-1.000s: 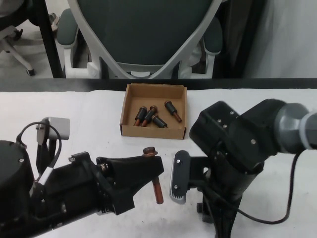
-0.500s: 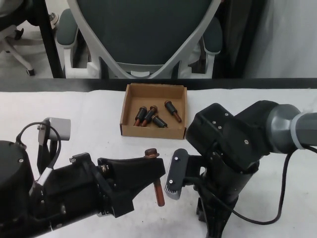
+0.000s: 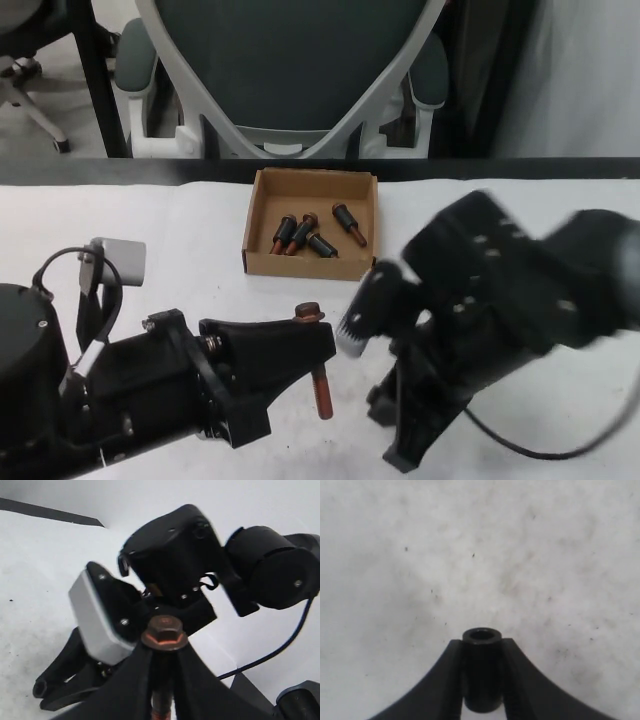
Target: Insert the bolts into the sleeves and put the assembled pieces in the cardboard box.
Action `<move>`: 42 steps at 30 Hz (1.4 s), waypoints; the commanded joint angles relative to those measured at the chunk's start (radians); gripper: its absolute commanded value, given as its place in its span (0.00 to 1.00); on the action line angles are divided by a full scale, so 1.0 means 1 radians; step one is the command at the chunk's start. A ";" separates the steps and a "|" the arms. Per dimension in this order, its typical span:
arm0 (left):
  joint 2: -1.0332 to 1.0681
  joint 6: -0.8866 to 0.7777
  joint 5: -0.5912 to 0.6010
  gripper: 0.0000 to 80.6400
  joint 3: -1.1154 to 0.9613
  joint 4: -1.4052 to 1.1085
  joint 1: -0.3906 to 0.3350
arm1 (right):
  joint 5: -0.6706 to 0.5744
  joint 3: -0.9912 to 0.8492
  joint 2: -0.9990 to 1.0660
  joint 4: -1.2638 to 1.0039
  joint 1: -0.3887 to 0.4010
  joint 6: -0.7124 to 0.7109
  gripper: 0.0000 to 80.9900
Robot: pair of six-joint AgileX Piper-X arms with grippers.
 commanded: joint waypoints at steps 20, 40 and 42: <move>-0.016 0.640 -0.128 0.01 -0.002 -0.020 0.000 | -0.153 0.515 -0.567 -0.715 0.157 0.604 0.00; -0.016 0.075 0.059 0.01 -0.005 -0.218 0.000 | -0.168 0.568 -0.567 -0.796 0.206 0.650 0.00; -0.016 0.047 0.091 0.01 -0.005 -0.218 0.000 | -0.168 0.568 -0.567 -0.796 0.206 0.636 0.00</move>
